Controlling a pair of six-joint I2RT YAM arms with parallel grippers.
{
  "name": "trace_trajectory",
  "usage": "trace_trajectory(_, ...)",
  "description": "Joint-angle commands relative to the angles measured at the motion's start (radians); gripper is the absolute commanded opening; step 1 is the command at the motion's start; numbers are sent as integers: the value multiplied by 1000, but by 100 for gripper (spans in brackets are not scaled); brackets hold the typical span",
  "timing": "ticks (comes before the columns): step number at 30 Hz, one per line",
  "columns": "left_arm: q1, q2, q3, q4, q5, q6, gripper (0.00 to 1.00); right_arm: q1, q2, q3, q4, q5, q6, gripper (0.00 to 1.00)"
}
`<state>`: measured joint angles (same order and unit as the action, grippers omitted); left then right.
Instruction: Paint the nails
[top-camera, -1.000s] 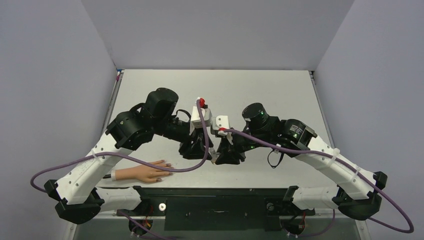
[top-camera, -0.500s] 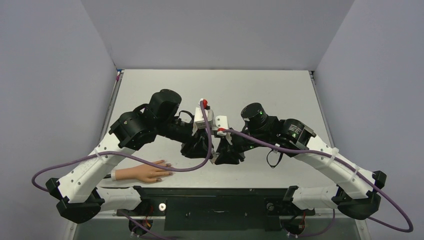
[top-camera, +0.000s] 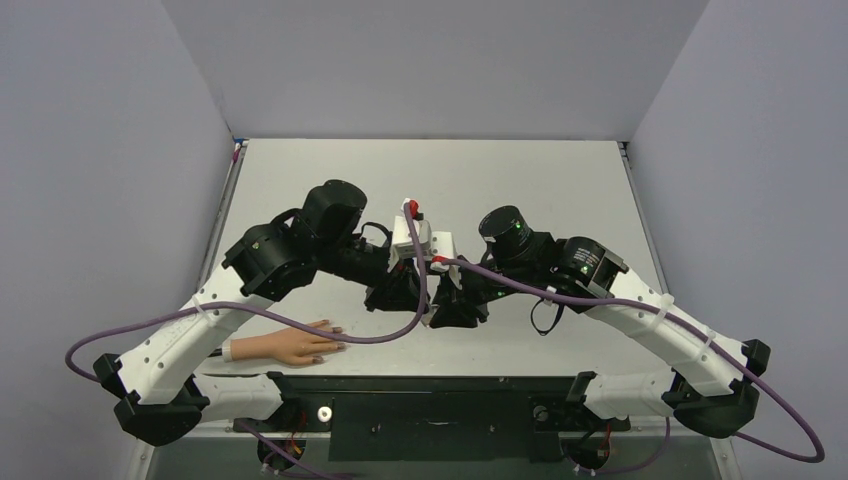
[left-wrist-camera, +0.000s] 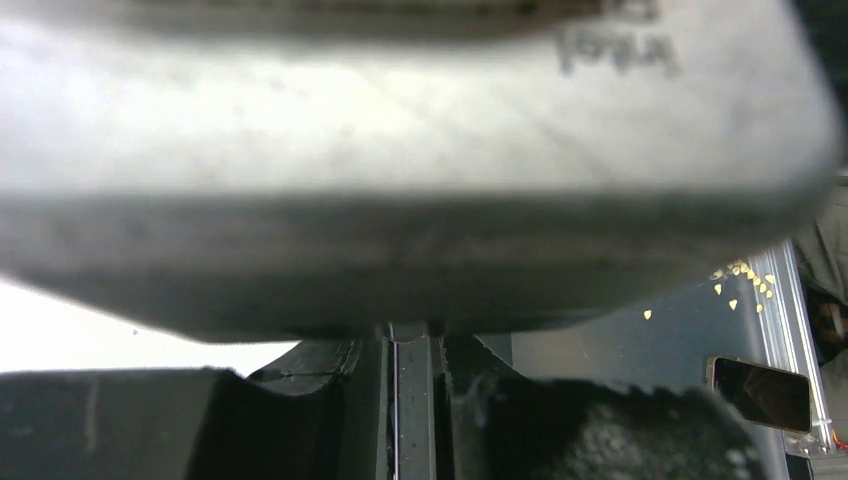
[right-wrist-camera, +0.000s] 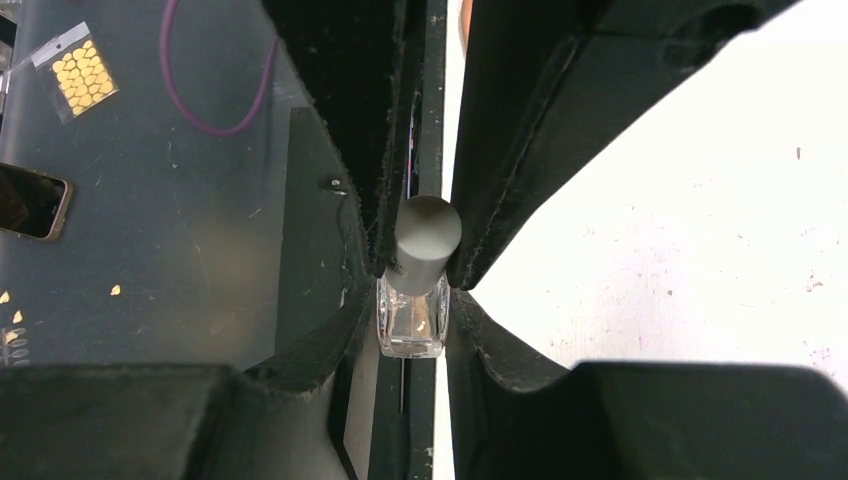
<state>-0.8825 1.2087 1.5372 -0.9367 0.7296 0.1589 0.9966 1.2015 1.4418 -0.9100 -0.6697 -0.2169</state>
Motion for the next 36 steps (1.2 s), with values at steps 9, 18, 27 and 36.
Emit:
trace_trajectory(9, -6, -22, 5, 71, -109, -57, 0, 10, -25, 16, 39, 12, -9, 0)
trace_trajectory(18, -6, -58, -5, 123, -177, -106, 0, 9, -28, 10, 45, 24, -5, 0)
trace_trajectory(27, -6, -82, -8, 132, -200, -111, 0, 11, -24, 3, 54, 28, 0, 0)
trace_trajectory(36, -6, -106, -8, 134, -214, -119, 0, 13, -16, -1, 56, 28, 2, 0)
